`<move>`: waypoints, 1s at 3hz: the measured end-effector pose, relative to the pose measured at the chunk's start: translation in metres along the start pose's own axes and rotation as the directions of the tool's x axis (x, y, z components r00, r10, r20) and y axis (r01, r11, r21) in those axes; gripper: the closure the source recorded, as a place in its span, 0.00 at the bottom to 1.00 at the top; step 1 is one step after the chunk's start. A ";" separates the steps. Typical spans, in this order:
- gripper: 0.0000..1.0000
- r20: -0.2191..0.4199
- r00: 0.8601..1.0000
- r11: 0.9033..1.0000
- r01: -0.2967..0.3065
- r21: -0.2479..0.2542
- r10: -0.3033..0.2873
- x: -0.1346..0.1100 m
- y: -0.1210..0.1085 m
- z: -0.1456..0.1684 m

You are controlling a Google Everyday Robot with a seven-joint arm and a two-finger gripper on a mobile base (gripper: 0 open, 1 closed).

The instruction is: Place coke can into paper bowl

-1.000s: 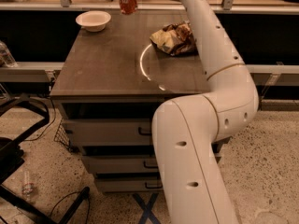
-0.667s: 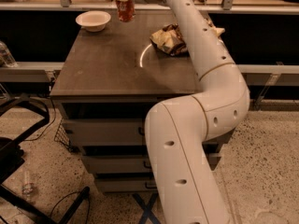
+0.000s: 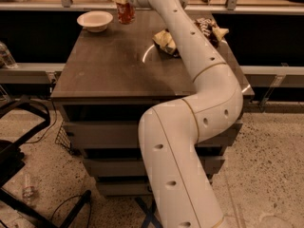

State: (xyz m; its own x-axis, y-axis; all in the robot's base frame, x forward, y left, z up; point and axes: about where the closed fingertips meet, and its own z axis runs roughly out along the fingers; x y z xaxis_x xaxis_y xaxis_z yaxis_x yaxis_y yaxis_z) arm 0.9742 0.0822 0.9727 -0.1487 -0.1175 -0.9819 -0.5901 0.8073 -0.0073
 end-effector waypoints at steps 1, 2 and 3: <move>1.00 0.052 0.999 0.998 0.007 0.062 -0.010 0.004 -0.019 0.010; 1.00 0.072 0.997 0.994 0.032 0.106 -0.040 0.016 -0.042 0.011; 0.78 0.073 0.996 0.994 0.035 0.108 -0.043 0.019 -0.042 0.013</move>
Offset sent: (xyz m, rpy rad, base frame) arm 0.1007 -0.0646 -0.0078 -0.0254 -0.1466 -0.1399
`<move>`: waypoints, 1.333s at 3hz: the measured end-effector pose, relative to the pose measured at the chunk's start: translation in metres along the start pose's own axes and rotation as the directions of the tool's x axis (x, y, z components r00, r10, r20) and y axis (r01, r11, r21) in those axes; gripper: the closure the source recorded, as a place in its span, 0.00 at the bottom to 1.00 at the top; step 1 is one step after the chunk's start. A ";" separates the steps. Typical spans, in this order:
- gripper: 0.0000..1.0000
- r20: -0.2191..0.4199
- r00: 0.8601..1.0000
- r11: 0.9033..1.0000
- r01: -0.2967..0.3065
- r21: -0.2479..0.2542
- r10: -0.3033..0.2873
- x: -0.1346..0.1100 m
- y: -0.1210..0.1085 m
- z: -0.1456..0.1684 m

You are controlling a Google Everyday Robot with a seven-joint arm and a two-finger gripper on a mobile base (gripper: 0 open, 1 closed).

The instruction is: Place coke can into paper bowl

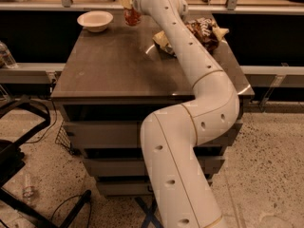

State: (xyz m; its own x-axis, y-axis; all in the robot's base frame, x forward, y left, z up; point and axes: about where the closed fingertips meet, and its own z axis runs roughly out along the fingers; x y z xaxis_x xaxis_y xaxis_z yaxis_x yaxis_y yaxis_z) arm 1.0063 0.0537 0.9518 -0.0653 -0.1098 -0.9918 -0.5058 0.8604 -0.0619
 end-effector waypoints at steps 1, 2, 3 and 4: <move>0.55 -0.002 1.000 1.000 0.000 -0.001 0.000 0.001 0.001 0.001; 0.32 -0.004 1.000 1.000 -0.001 -0.003 0.001 0.003 0.003 0.003; 0.00 -0.008 1.000 1.000 -0.002 -0.008 0.002 0.006 0.006 0.006; 0.00 -0.008 1.000 1.000 -0.002 -0.008 0.002 0.006 0.006 0.006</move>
Offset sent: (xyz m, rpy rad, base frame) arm 0.0003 0.0012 -0.0015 -0.0004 0.0015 0.0010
